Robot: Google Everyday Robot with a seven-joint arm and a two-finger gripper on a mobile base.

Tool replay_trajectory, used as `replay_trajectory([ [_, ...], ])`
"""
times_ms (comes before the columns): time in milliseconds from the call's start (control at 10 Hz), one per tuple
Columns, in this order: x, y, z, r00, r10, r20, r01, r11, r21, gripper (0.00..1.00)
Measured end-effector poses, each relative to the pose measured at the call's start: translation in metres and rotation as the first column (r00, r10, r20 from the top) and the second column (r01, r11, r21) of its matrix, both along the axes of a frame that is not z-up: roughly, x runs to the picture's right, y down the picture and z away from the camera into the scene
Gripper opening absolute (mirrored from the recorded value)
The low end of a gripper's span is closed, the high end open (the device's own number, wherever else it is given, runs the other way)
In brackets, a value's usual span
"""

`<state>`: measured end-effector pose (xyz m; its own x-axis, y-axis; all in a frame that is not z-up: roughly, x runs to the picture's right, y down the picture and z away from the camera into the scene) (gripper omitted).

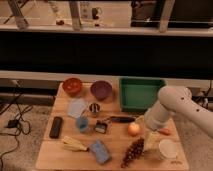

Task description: Place eraser in paper cup

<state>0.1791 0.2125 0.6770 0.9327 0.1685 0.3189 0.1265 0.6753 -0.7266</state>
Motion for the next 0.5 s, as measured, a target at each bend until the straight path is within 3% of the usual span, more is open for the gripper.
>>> replay_trajectory([
  [200, -0.005, 0.005, 0.0, 1.0, -0.008, 0.02, 0.008, 1.0, -0.003, 0.8],
  [500, -0.046, 0.028, 0.003, 0.994, -0.029, 0.104, 0.03, 0.9995, -0.011, 0.8],
])
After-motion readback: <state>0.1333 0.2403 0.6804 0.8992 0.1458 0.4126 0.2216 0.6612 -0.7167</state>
